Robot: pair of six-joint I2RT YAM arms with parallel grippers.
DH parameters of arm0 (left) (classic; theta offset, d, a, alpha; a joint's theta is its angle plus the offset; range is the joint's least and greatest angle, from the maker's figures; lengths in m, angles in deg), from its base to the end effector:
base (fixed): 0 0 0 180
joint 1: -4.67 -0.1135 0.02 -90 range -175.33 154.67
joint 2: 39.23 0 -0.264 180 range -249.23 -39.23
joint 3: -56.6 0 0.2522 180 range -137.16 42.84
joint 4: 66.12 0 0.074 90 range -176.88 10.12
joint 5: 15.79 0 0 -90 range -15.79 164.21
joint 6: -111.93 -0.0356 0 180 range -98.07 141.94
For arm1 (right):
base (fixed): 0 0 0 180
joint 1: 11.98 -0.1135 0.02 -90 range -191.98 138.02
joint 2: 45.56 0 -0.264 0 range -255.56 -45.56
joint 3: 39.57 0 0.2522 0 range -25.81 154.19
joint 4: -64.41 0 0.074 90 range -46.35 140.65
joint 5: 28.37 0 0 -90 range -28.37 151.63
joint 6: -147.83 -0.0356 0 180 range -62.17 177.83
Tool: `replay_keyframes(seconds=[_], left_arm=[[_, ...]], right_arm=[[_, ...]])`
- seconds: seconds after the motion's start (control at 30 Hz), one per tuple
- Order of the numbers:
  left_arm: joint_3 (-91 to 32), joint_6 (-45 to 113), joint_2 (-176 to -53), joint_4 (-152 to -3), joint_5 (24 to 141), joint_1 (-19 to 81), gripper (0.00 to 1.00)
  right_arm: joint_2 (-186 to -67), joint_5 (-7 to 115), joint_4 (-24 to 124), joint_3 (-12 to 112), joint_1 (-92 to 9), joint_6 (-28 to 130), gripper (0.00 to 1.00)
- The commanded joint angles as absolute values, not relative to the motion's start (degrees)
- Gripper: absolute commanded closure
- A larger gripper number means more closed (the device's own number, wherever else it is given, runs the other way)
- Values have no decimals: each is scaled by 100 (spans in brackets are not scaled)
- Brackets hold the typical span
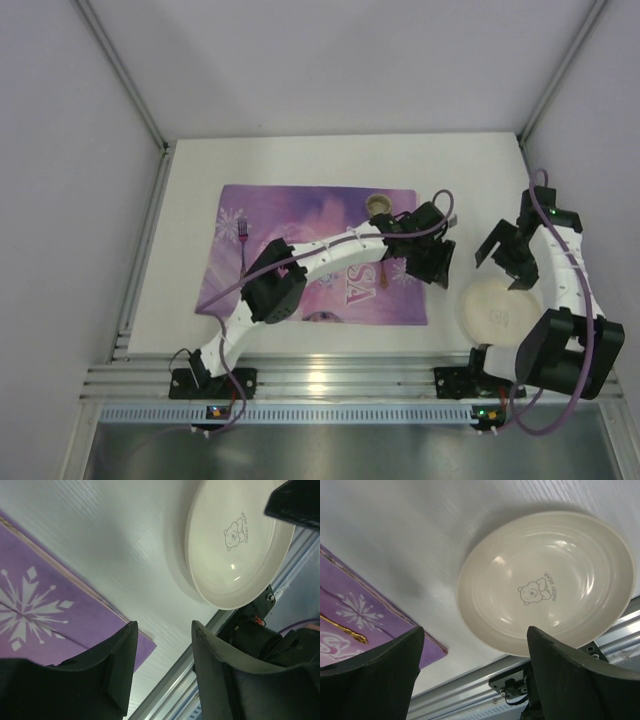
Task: Set the dinner table for one person
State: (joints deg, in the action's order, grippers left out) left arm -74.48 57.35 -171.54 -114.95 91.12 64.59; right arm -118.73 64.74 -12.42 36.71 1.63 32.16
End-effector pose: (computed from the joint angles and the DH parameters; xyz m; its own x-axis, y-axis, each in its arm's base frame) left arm 0.2513 -0.4545 0.2205 -0.8472 0.3564 -0.3939 0.5282 0.6436 -0.5538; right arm 0.2193 -0.0551 0.2747 -0.7327 0.6224 -0.2752 0.6292 0.7736 0.0745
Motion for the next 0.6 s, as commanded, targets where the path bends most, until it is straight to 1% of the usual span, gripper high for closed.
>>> replay_keyframes(seconds=[0.0, 0.1, 0.23, 0.33, 0.5, 0.57], left_arm=[[-7179, 5735, -16545, -11091, 9109, 6356, 48], [-6528, 5692, -16105, -10950, 8802, 6338, 47], [-5765, 5744, -15622, -10819, 8617, 6312, 48], [-5412, 5762, -15253, -10774, 8450, 6312, 48], [-5165, 5700, -14787, -10967, 8134, 6303, 47], [-5068, 5683, -14646, -11046, 8072, 6286, 47]], right_arm=[[-11710, 6295, -1097, 3318, 261, 3225, 16], [-12052, 6189, -851, 3018, 261, 3286, 16], [-12605, 6198, -289, 2763, 270, 3287, 20], [-13027, 6198, -50, 2850, 270, 3269, 23], [-13547, 6189, 310, 3096, 217, 3181, 29], [-13810, 6320, 363, 3263, 156, 3190, 34]])
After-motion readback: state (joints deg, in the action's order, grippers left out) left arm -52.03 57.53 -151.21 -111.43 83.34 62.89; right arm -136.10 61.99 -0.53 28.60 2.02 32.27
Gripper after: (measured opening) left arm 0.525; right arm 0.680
